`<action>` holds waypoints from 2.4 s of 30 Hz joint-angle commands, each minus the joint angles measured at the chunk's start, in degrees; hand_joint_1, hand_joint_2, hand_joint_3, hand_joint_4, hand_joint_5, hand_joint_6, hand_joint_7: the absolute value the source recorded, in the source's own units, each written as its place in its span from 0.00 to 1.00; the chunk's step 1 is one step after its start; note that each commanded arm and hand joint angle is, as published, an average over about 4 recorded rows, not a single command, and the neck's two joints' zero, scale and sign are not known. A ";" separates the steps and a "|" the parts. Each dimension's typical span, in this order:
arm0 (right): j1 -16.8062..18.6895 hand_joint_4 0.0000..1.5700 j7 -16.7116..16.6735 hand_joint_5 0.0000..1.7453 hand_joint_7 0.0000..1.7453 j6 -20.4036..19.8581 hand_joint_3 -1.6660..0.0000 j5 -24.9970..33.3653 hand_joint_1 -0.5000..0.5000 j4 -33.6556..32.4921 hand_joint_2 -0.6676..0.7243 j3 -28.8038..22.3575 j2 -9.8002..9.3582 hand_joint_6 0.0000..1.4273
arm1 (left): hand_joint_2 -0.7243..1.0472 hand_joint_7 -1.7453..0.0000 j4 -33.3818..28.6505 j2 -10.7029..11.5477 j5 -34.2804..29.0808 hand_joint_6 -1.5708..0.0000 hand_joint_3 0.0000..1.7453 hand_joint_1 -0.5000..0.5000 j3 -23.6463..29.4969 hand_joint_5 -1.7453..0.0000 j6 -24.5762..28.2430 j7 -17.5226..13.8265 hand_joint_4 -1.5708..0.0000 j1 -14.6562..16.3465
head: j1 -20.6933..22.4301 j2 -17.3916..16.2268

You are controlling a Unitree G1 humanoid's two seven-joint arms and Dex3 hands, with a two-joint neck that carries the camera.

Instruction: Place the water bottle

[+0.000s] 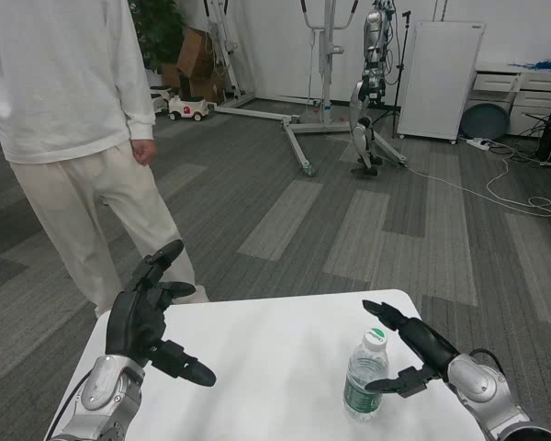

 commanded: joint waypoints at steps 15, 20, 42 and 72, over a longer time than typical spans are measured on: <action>4.89 0.00 0.48 0.00 0.00 2.16 0.71 9.51 0.04 -12.91 0.14 -2.15 -2.76 0.00 | 0.10 0.76 0.40 0.56 -0.21 1.00 0.05 0.00 0.62 0.00 -0.30 0.31 1.00 0.38 | 0.02 0.04; 4.89 0.01 1.52 0.00 0.00 2.31 0.71 11.12 0.04 -16.74 0.14 -2.28 -2.50 0.00 | 0.10 0.76 0.40 0.56 -0.21 1.00 0.05 0.00 0.62 0.00 -0.30 0.31 1.00 0.38 | 0.10 0.06; -2.76 0.00 -1.69 0.00 0.00 3.63 0.71 12.96 0.03 -29.17 0.18 11.78 0.40 0.00 | 0.10 0.76 0.40 0.56 -0.03 1.00 0.05 0.00 0.40 0.00 -0.30 0.31 1.00 0.12 | 0.37 0.30; -3.22 0.00 -2.13 0.00 0.00 3.70 0.71 14.00 0.02 -33.55 0.23 11.98 0.09 0.00 | 0.10 0.79 0.31 0.74 -0.03 1.00 0.05 0.00 0.07 0.00 -0.30 0.31 1.00 -0.23 | 0.40 0.07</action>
